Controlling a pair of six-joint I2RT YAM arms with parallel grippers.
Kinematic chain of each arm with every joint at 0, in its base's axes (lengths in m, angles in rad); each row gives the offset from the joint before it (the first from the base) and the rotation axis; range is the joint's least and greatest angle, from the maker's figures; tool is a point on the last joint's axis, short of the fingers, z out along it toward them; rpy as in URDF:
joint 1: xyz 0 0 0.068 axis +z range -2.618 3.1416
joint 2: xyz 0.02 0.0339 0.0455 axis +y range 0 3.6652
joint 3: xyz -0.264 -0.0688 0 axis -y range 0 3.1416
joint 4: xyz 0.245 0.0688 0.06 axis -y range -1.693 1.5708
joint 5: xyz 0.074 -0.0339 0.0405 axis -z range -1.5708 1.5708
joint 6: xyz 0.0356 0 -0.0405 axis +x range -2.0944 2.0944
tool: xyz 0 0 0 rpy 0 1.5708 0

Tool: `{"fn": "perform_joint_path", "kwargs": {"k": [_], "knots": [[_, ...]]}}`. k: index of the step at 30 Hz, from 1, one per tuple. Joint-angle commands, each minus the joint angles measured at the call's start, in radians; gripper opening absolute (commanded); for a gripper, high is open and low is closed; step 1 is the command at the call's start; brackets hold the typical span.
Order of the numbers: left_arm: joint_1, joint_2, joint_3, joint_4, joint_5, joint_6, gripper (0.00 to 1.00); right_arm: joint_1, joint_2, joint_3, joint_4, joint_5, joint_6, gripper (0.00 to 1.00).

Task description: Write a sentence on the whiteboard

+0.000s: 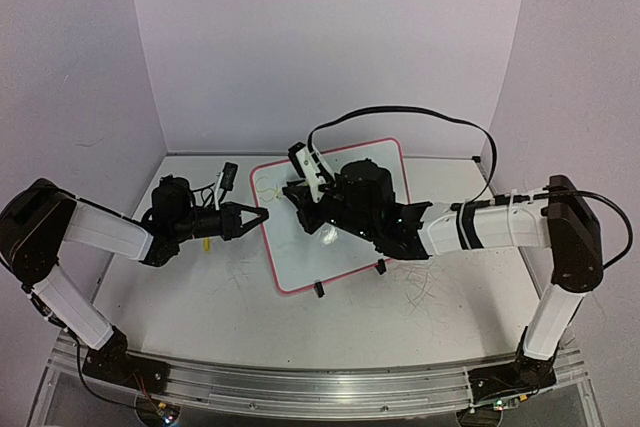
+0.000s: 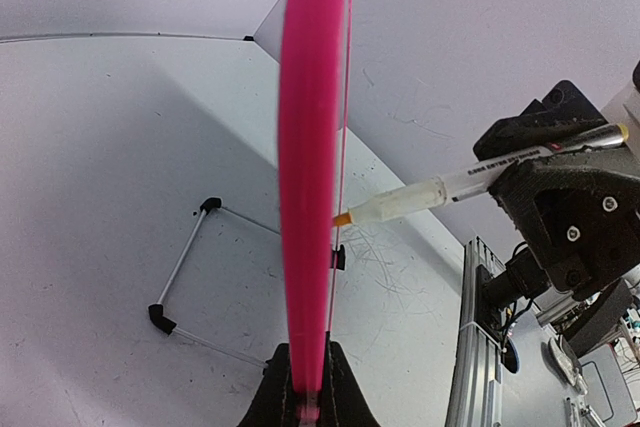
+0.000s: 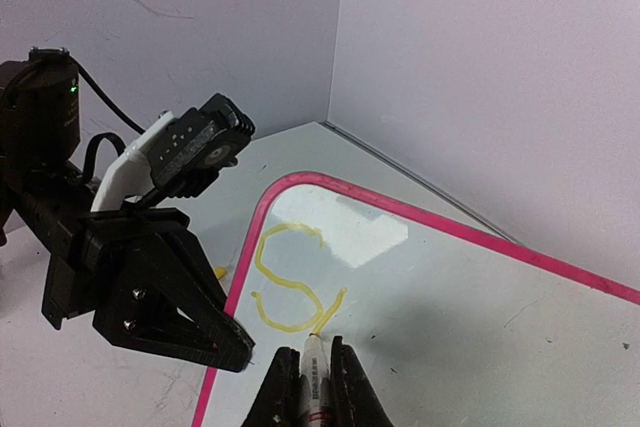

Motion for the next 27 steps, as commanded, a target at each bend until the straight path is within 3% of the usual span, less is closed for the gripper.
{"fn": "perform_joint_path", "kwargs": {"k": [1, 14, 27], "knots": [[-0.002, -0.020, 0.021, -0.024, 0.001, 0.038, 0.00, -0.007, 0.003, 0.053, 0.021, 0.049, 0.001, 0.00], [-0.002, -0.017, 0.016, -0.024, 0.001, 0.043, 0.00, -0.017, 0.017, 0.079, 0.023, 0.101, 0.000, 0.00], [-0.003, -0.020, 0.011, -0.024, -0.001, 0.043, 0.00, -0.016, -0.033, -0.001, 0.013, 0.101, 0.028, 0.00]]}}
